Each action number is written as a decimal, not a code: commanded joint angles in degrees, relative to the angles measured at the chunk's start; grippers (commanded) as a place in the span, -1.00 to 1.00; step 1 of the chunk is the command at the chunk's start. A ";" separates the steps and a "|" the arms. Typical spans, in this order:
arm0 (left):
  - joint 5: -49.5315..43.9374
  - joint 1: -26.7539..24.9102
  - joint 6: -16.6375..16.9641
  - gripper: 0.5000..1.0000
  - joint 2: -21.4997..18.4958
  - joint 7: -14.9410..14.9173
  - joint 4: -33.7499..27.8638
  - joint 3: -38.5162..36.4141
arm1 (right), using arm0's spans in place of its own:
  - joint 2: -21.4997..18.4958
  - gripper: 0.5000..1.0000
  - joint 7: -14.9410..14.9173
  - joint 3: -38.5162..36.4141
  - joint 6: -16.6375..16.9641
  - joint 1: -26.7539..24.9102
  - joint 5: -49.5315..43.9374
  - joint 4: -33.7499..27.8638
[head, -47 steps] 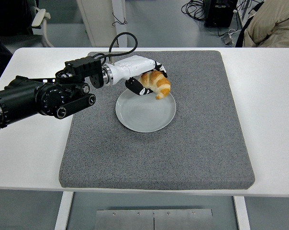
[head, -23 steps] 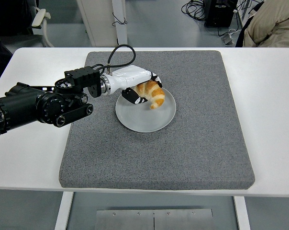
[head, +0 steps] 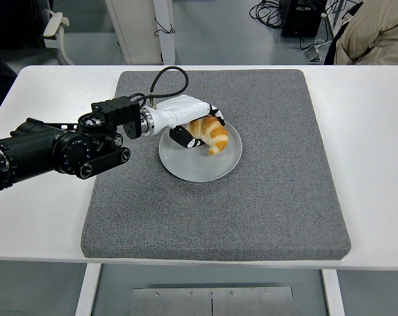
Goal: Place the bread on the plate
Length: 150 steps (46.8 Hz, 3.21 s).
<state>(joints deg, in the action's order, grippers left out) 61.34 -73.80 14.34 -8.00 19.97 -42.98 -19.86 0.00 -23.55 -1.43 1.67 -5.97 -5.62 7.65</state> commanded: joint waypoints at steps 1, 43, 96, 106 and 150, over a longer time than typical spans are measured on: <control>0.00 0.14 -0.02 -0.91 0.01 -0.02 0.00 0.00 | 0.00 1.00 0.00 0.02 0.00 0.00 0.00 -0.01; -0.08 1.55 -0.02 0.03 -0.08 0.86 0.09 0.00 | 0.00 1.00 0.00 0.02 0.00 0.00 0.00 -0.01; -2.28 0.32 -0.72 0.87 -5.62 13.78 -0.09 7.03 | 0.00 1.00 0.00 0.02 0.00 0.00 0.00 -0.01; -5.26 0.32 -0.72 0.88 -7.55 13.87 -0.09 11.16 | 0.00 1.00 0.00 -0.07 0.00 0.00 0.00 -0.01; -36.46 4.62 -0.46 0.93 -8.79 13.34 0.52 25.22 | 0.00 1.00 0.00 -0.07 0.00 0.00 0.00 -0.01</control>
<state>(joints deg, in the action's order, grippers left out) 27.10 -69.98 13.89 -17.36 33.39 -42.87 3.99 0.00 -23.55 -1.45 1.67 -5.98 -5.62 7.64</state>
